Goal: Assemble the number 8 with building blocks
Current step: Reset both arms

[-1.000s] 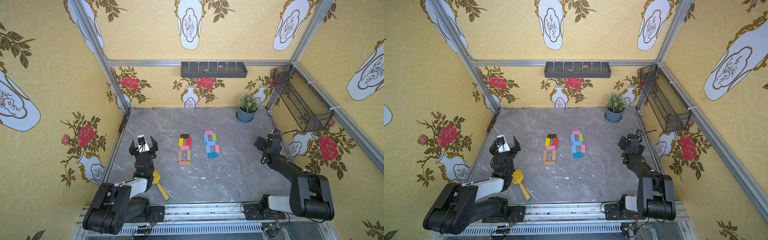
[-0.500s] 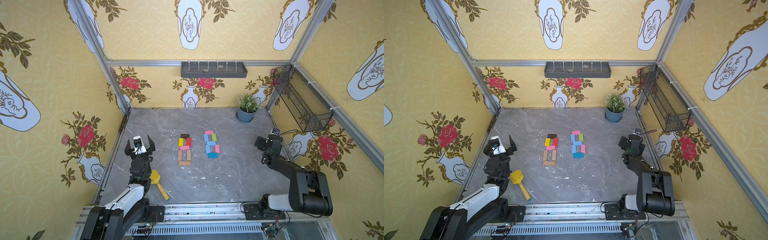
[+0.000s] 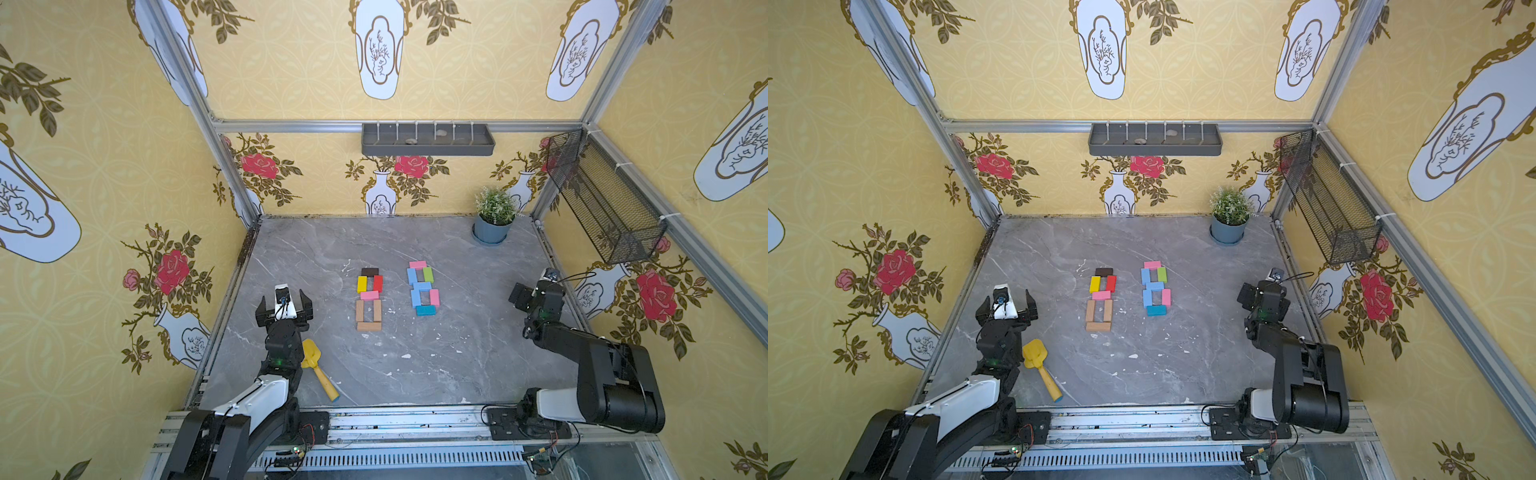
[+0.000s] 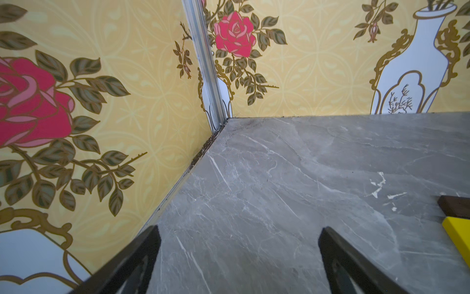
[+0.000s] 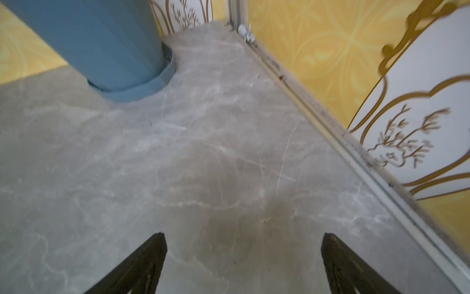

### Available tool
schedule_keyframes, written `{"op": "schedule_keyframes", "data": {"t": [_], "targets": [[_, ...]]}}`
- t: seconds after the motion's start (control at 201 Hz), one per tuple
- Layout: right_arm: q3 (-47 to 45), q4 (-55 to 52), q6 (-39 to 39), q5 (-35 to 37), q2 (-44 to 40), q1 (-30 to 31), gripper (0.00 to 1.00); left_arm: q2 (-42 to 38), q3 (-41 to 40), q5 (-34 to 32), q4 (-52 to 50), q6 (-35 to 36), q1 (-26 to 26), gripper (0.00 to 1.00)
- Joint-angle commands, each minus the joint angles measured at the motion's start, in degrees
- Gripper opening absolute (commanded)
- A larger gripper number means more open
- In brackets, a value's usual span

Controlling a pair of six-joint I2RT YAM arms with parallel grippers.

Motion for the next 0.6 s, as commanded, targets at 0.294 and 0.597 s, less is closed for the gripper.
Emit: {"op": "schedule_keyframes", "data": {"t": [0.294,0.597], "targets": [[-2.3,13.8,-5.0,-9.9,3.0,1.1,0.98,12.0,1.2,6.9,10.1,-0.8,2.4,1.00],[-3.6,16.0,-5.8,-13.8,2.4,1.2,0.97,15.7,2.8,8.8,10.5,0.1,2.6,1.00]]}}
